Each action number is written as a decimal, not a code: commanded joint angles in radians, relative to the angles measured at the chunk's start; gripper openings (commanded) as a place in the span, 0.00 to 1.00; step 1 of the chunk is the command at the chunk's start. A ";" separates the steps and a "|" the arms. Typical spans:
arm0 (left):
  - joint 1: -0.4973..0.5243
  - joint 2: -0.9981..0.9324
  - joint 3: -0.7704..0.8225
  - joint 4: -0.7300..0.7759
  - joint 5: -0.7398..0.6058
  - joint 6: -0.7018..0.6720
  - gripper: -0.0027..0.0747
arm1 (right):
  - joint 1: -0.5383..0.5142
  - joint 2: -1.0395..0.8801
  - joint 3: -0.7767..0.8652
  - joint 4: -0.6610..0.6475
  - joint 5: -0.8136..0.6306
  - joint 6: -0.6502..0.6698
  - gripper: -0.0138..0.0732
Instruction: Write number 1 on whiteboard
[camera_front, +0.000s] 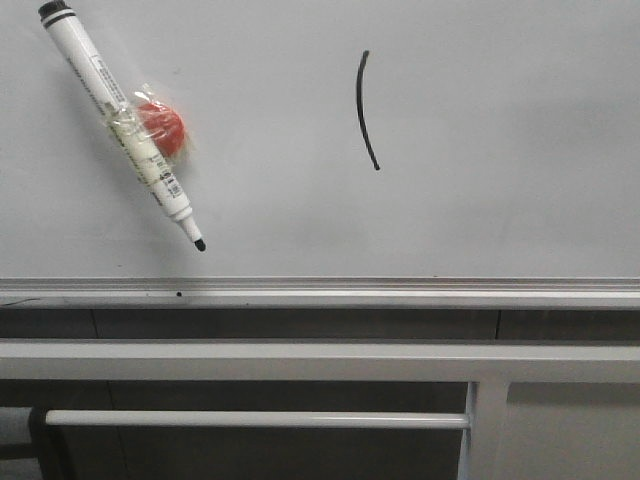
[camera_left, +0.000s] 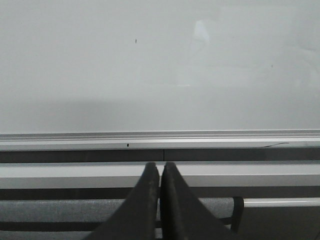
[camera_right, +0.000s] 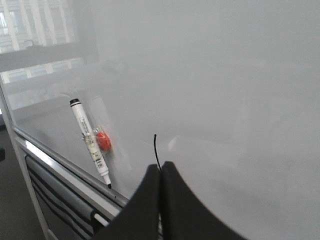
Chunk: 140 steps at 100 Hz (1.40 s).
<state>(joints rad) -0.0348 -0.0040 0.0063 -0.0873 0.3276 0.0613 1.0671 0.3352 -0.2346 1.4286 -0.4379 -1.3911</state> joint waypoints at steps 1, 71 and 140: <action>0.002 -0.023 0.007 -0.008 -0.070 -0.002 0.01 | -0.009 0.005 -0.028 -0.144 -0.014 0.123 0.08; 0.002 -0.023 0.007 -0.008 -0.070 -0.002 0.01 | -0.423 0.010 0.207 -1.225 0.057 1.471 0.08; 0.002 -0.023 0.007 -0.008 -0.070 -0.002 0.01 | -0.976 -0.189 0.274 -1.651 0.571 1.666 0.08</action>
<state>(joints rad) -0.0333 -0.0040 0.0063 -0.0873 0.3276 0.0613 0.1671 0.1773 0.0164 -0.2036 0.0948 0.2714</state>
